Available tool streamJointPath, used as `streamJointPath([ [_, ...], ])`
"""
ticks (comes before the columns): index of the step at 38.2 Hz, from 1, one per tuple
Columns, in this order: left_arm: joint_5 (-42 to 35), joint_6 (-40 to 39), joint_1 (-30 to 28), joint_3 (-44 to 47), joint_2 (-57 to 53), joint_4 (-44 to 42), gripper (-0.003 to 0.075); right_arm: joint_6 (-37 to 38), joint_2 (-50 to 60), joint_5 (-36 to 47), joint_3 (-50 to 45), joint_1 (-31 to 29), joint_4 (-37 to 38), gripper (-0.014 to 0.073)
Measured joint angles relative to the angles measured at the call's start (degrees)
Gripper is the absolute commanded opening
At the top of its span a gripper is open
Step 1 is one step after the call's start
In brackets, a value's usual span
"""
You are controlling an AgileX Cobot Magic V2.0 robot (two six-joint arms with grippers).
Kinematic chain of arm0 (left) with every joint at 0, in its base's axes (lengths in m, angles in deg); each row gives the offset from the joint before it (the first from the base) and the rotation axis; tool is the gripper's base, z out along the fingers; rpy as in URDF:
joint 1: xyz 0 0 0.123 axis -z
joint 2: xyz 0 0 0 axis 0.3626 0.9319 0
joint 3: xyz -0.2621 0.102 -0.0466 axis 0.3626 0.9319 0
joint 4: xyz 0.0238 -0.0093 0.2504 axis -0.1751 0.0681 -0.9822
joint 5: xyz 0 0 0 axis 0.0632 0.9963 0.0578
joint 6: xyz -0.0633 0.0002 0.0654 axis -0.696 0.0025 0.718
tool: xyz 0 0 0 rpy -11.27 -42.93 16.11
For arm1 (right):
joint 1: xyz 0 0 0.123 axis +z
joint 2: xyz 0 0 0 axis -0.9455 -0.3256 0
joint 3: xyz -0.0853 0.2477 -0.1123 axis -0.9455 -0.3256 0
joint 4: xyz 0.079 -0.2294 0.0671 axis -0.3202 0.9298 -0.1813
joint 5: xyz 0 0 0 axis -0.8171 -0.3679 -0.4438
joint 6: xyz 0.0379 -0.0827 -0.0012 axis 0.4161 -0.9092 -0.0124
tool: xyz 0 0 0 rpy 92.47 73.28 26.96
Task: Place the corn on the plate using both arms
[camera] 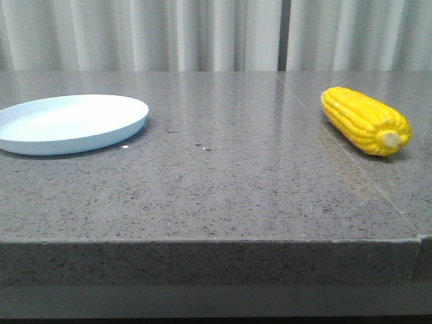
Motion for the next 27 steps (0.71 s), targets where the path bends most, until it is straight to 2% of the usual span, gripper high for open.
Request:
streamJointPath([
  [19, -1.1, 0.0, 0.0, 0.0, 0.0, 0.0, -0.0020, 0.0, 0.0, 0.1, 0.0, 0.0, 0.0, -0.0070],
  [24, -5.0, 0.0, 0.0, 0.0, 0.0, 0.0, -0.0020, 0.0, 0.0, 2.2, 0.0, 0.0, 0.0, -0.0070],
  [27, -11.5, 0.0, 0.0, 0.0, 0.0, 0.0, -0.0020, 0.0, 0.0, 3.3, 0.3, 0.0, 0.0, -0.0070],
])
